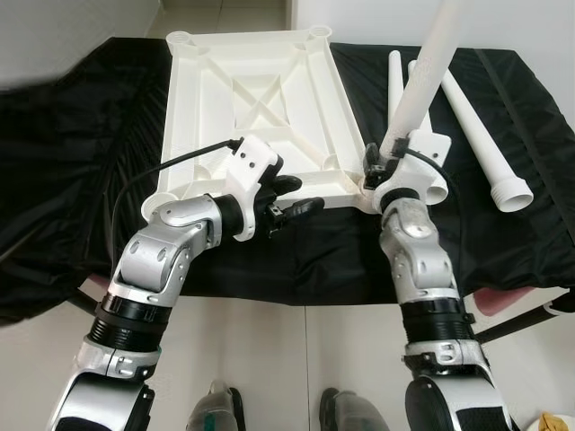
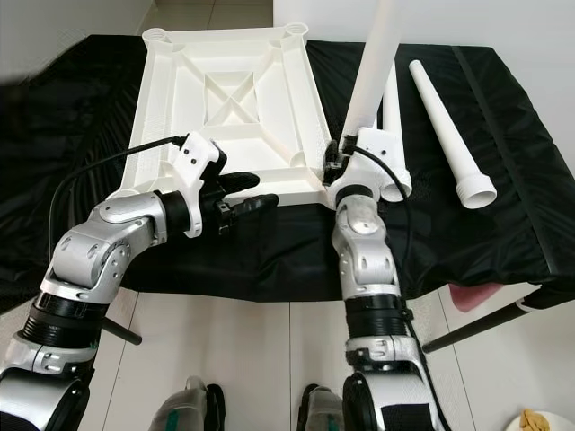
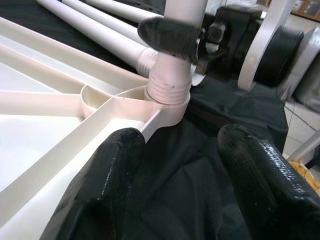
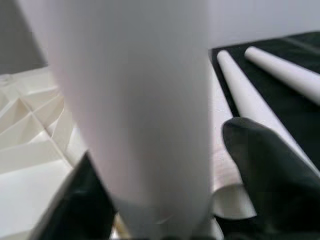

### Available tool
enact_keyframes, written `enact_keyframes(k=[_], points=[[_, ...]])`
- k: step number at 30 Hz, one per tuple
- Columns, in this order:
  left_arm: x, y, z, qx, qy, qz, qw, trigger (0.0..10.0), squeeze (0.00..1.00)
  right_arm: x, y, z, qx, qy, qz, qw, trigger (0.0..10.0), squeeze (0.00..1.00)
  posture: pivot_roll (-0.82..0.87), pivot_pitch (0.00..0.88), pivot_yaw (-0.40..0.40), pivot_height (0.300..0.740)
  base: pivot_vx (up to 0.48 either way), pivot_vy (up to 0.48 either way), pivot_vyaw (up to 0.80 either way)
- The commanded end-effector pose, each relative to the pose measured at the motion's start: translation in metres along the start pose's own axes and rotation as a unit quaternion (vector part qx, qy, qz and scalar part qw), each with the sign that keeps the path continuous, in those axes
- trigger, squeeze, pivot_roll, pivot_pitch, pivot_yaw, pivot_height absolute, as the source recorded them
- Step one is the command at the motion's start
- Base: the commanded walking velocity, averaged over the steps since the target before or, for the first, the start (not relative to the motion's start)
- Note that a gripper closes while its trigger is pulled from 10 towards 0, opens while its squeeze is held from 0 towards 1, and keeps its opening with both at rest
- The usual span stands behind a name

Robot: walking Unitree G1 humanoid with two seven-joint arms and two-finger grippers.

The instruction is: Building children table

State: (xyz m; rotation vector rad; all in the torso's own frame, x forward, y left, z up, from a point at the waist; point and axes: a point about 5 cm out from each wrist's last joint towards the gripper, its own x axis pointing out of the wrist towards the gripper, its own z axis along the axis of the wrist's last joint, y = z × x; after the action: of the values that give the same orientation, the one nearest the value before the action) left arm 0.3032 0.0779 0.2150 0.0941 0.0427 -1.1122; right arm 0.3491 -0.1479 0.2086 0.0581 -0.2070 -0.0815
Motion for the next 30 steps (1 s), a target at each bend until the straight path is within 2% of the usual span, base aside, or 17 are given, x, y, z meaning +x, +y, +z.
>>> enact_keyframes(k=[1,7,9,10,12,13,16,21,23,30], points=[[0.000,0.002,0.000,0.001,-0.004,0.017,1.000,10.0,0.00,-0.003,-0.002,-0.003,0.009,0.003,0.008,1.000,10.0,1.00,-0.03,0.093,0.018,0.740,0.000,0.000,0.00],[0.000,0.002,0.000,0.002,-0.004,0.017,1.000,10.0,0.00,-0.006,0.003,-0.005,0.012,0.007,0.042,0.999,10.0,1.00,-0.03,0.089,0.018,0.740,0.000,0.000,0.00],[0.000,0.003,0.001,0.002,-0.004,0.017,1.000,10.0,0.00,-0.007,0.008,-0.008,0.014,0.017,0.086,0.996,10.0,1.00,-0.03,0.089,0.018,0.740,0.000,0.000,0.00],[0.000,0.003,0.001,0.002,-0.004,0.016,1.000,10.0,0.00,-0.008,0.008,-0.008,0.011,0.017,0.107,0.994,10.0,0.00,-0.04,0.085,0.018,0.740,0.000,0.000,0.00],[0.000,0.003,0.001,0.002,-0.004,0.016,1.000,10.0,0.00,-0.008,0.008,-0.008,0.011,0.017,0.107,0.994,10.0,0.00,-0.04,0.085,0.018,0.740,0.000,0.000,0.00],[0.001,0.003,0.001,0.002,-0.005,0.016,1.000,10.0,0.00,-0.009,0.004,-0.013,0.015,0.023,0.140,0.990,10.0,0.00,-0.04,0.085,0.018,0.740,0.000,0.000,0.00],[0.001,0.003,0.001,0.002,-0.005,0.015,1.000,10.0,0.00,-0.009,0.000,-0.018,0.011,0.029,0.147,0.989,10.0,0.00,-0.04,0.083,0.017,0.740,0.000,0.000,0.00],[0.003,0.002,0.001,0.001,-0.007,0.014,1.000,10.0,0.00,-0.004,-0.022,-0.035,-0.023,0.042,0.158,0.986,10.0,0.00,-0.04,0.080,0.018,0.740,0.000,0.000,0.00],[0.003,0.002,0.001,0.001,-0.007,0.013,1.000,10.0,0.00,0.000,-0.029,-0.036,-0.037,0.041,0.180,0.982,10.0,0.00,-0.04,0.080,0.022,0.740,0.000,0.000,0.00],[0.003,0.004,0.002,0.003,-0.007,0.015,1.000,10.0,0.00,0.009,-0.039,-0.034,-0.051,0.046,0.213,0.975,10.0,0.00,-0.03,0.087,0.026,0.740,0.000,0.000,0.00]])
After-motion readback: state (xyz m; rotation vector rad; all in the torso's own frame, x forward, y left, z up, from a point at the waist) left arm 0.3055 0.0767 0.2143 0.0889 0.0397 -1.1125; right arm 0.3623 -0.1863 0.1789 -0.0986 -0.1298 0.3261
